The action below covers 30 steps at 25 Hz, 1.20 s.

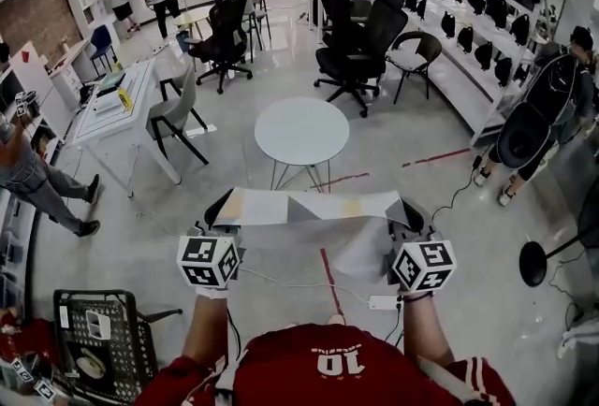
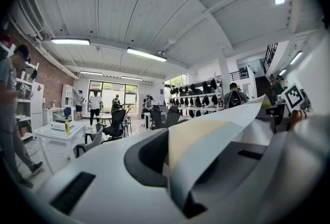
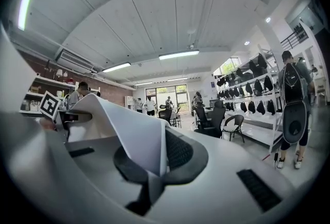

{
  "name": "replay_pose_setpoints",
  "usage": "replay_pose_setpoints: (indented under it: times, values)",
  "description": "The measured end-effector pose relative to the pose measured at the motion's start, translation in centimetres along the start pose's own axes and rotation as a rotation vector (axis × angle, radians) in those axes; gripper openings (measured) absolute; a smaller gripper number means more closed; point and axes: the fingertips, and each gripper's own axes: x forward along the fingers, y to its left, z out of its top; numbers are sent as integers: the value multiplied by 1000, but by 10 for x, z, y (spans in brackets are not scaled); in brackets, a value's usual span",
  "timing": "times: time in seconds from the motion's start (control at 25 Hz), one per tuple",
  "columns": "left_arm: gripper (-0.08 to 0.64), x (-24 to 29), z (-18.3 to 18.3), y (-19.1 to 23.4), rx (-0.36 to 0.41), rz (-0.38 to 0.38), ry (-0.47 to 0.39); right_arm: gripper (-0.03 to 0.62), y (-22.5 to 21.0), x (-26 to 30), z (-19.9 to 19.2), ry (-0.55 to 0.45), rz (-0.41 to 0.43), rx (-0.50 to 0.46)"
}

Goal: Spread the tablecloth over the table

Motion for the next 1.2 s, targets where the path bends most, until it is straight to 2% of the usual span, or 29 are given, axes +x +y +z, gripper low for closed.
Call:
replay_pose_setpoints:
  times: [0.84,1.2]
  values:
    - [9,-19,-20,28,-2,-55,1,17,37,-5,-25,15,-38,44]
    - [9,-10,-26,38,-37,-57,-4,18,39,8,-28,34,-32,34]
